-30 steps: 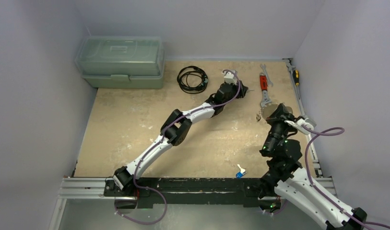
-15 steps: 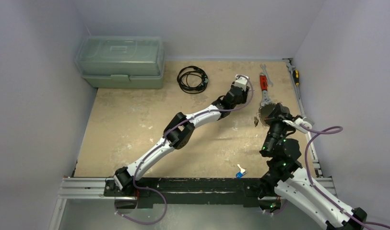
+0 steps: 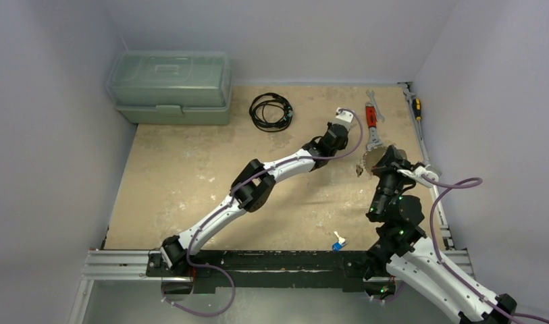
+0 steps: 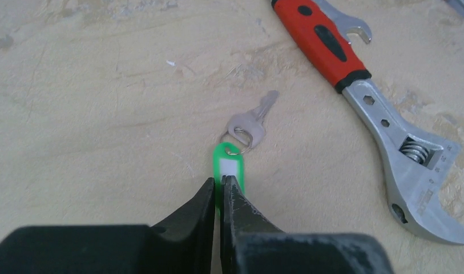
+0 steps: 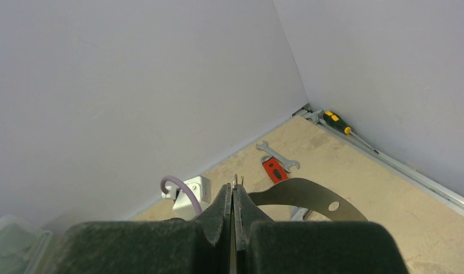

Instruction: Put the keys on the keyring

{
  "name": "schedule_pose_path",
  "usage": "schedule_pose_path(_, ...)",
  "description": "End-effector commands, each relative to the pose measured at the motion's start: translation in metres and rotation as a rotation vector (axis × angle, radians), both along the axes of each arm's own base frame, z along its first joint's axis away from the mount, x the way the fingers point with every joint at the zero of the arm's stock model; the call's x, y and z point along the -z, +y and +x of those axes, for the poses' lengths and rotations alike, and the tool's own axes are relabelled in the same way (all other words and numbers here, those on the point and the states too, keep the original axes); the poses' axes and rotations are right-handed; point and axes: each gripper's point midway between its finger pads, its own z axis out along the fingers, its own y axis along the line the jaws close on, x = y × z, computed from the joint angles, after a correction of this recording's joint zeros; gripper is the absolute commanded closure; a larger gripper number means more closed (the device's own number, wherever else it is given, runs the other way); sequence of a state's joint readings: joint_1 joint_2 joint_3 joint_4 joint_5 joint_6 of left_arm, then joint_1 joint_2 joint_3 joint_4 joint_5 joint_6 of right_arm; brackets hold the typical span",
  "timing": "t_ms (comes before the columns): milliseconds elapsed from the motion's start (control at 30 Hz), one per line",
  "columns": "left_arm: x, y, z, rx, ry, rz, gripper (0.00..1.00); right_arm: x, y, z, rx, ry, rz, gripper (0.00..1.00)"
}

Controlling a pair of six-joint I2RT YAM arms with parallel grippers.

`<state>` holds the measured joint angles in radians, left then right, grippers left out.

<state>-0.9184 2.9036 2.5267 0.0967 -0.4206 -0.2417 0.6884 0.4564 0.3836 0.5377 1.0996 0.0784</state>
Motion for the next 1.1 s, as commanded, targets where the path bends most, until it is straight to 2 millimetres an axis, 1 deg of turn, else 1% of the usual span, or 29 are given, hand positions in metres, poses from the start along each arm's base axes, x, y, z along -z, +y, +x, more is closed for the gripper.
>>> schedule_pose_path(0,0.017,0.027,-0.012,-0.027,0.095,0.127,1.0,-0.026,-0.001,-0.005,-0.028,-0.082,0.06,1.0)
schedule_pose_path(100,0.01,0.036,-0.015,-0.035,0.104,0.142,1.0,-0.026,0.0,-0.004,-0.032,-0.078,0.056,1.0)
schedule_pose_path(233,0.015,0.056,-0.024,-0.041,0.139,0.19,1.0,-0.025,0.001,-0.004,-0.034,-0.074,0.054,1.0)
schedule_pose_path(300,0.017,0.069,-0.03,-0.046,0.155,0.211,1.0,-0.024,0.001,-0.004,-0.036,-0.072,0.051,1.0)
schedule_pose_path(367,0.022,0.086,-0.039,-0.055,0.178,0.242,1.0,-0.024,0.001,-0.003,-0.035,-0.069,0.049,1.0)
schedule_pose_path(433,0.021,0.101,-0.045,-0.065,0.185,0.241,1.0,-0.023,0.001,-0.003,-0.034,-0.068,0.048,1.0)
schedule_pose_path(467,0.017,0.11,-0.049,-0.07,0.188,0.241,1.0,-0.023,0.002,-0.003,-0.034,-0.066,0.046,1.0)
schedule_pose_path(500,0.007,0.118,-0.054,-0.071,0.187,0.233,1.0,-0.023,0.002,-0.003,-0.035,-0.067,0.046,1.0)
schedule_pose_path(533,0.012,0.128,-0.062,-0.067,0.202,0.247,1.0,-0.022,0.002,-0.003,-0.035,-0.066,0.046,1.0)
schedule_pose_path(567,-0.002,0.134,-0.069,-0.063,0.198,0.232,1.0,-0.022,0.002,-0.002,-0.035,-0.064,0.044,1.0)
schedule_pose_path(600,-0.005,0.144,-0.077,-0.059,0.207,0.234,1.0,-0.022,0.003,-0.002,-0.036,-0.064,0.043,1.0)
schedule_pose_path(633,-0.013,0.151,-0.085,-0.051,0.21,0.227,1.0,-0.022,0.004,-0.001,-0.039,-0.063,0.04,1.0)
schedule_pose_path(733,-0.018,0.182,-0.115,-0.046,0.248,0.233,1.0,-0.021,0.006,0.0,-0.045,-0.06,0.032,1.0)
schedule_pose_path(767,-0.009,0.199,-0.131,-0.053,0.278,0.252,1.0,-0.021,0.007,0.001,-0.052,-0.062,0.024,1.0)
schedule_pose_path(867,-0.005,0.234,-0.169,-0.05,0.331,0.224,1.0,-0.025,0.015,0.001,-0.108,-0.082,-0.01,1.0)
schedule_pose_path(1000,-0.005,0.273,-0.216,-0.05,0.402,0.176,1.0,-0.034,0.035,-0.002,-0.237,-0.138,-0.091,1.0)
schedule_pose_path(1067,-0.008,0.293,-0.234,-0.06,0.423,0.173,1.0,-0.037,0.039,-0.003,-0.266,-0.158,-0.11,1.0)
